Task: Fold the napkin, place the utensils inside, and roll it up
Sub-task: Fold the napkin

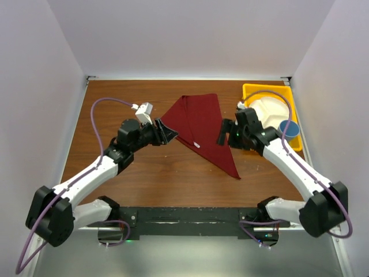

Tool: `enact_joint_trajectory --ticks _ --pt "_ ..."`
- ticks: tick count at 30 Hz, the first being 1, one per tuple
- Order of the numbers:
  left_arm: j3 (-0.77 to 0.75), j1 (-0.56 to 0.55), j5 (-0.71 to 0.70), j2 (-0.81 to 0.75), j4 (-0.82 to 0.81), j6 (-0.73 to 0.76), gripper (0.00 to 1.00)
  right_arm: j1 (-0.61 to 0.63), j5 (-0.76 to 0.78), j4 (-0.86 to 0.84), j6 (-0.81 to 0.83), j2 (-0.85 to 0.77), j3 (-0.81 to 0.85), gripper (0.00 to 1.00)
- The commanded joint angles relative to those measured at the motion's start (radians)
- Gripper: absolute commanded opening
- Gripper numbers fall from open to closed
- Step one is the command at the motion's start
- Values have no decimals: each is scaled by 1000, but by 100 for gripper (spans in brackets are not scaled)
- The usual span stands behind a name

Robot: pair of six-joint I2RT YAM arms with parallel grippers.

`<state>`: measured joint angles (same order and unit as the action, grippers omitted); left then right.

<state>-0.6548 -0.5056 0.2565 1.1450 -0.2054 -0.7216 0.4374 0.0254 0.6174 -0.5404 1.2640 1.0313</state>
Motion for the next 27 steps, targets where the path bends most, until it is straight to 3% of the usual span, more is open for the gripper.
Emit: enact_joint_trajectory --ticks 1,6,10,16,27 --pt "-26 -4 -39 -65 66 24 54 -6 91 140 -234 -107 -169 83" --pt "-17 -4 -20 -97 80 28 54 -29 113 146 -429 -332 -341 74" --pt "3 -4 15 -116 72 22 54 -58 139 153 -529 -414 -450 68" --pt "9 -4 30 -137 81 33 54 -65 128 104 -596 -420 -542 70" --pt "-2 -2 43 -97 66 37 54 -66 100 -60 -560 -307 -608 59"
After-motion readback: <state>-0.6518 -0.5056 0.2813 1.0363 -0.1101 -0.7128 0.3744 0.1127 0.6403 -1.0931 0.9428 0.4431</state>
